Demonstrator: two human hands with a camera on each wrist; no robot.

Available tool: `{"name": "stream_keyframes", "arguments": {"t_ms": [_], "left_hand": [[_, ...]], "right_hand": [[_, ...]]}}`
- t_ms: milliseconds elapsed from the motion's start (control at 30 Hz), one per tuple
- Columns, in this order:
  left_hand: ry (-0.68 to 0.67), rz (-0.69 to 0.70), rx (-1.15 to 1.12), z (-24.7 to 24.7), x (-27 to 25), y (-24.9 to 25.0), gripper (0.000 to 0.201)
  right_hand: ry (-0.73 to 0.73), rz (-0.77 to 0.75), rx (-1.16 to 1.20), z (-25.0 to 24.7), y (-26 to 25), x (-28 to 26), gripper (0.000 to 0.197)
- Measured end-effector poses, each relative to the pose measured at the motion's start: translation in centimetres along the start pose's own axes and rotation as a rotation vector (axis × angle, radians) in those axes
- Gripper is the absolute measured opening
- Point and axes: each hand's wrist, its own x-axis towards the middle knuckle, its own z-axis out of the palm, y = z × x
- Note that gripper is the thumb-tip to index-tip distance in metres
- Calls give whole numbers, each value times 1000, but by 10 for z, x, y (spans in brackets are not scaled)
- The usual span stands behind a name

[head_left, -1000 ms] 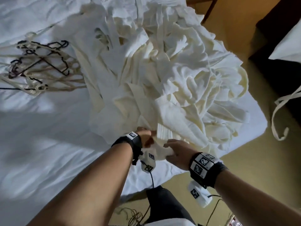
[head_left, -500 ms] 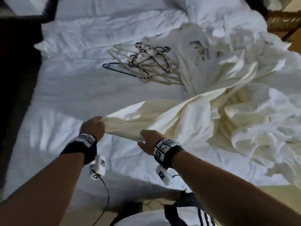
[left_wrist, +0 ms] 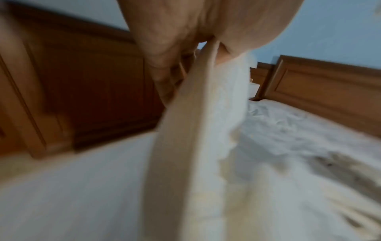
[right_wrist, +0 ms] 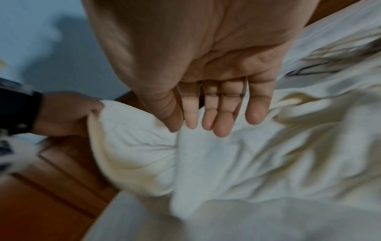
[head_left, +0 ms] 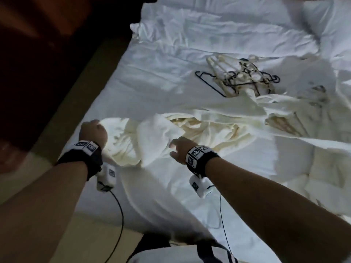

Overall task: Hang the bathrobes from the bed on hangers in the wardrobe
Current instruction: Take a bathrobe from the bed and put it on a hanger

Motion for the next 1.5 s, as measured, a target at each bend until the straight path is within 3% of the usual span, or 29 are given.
{"name": "stream_keyframes", "arguments": {"t_ms": [167, 267, 400, 567, 633, 733, 767, 867, 900, 933, 1000, 1067, 1133, 1200, 1300, 1433, 1500], "left_hand": [[-150, -23, -252, 66, 19, 115, 30], [-212, 39, -277, 102, 29, 176, 22], [-297, 169, -118, 141, 46, 211, 32], [-392, 242, 67, 170, 63, 214, 37], [-417, 258, 103, 179, 67, 216, 41], [-436, 273, 136, 187, 72, 225, 48], [-442, 279, 150, 189, 74, 228, 51], [-483, 289, 186, 194, 75, 236, 55], [-492, 290, 195, 195, 76, 239, 55], [-497, 291, 206, 195, 75, 241, 54], [-494, 298, 220, 194, 78, 244, 53], [-473, 296, 230, 191, 80, 243, 51], [-439, 289, 231, 186, 82, 238, 47], [-396, 271, 231, 178, 83, 231, 42], [-352, 227, 241, 163, 82, 214, 36], [-358, 70, 265, 141, 91, 175, 32], [-391, 3, 312, 129, 97, 153, 36]], "right_hand": [[87, 254, -107, -58, 118, 27, 44], [137, 383, -148, -91, 185, 45, 52], [156, 458, -388, -122, 267, 74, 101], [-50, 405, -354, -105, 327, 113, 139], [-112, 376, -358, -88, 331, 122, 122], [-228, 344, -395, -61, 340, 121, 67], [-341, 338, -394, -60, 332, 111, 57], [-866, 394, -257, -49, 294, 71, 34], [-975, 375, -191, -47, 278, 62, 28], [-991, 386, -79, -50, 265, 54, 27], [-820, 350, 166, -58, 257, 61, 26], [-460, 338, 344, -79, 266, 95, 21], [-83, 328, 168, -110, 278, 130, 28], [81, 365, 22, -134, 295, 151, 41], [68, 504, -4, -138, 334, 168, 64], [49, 503, 61, -116, 358, 176, 97], [-8, 547, 31, -108, 355, 172, 104]]}}
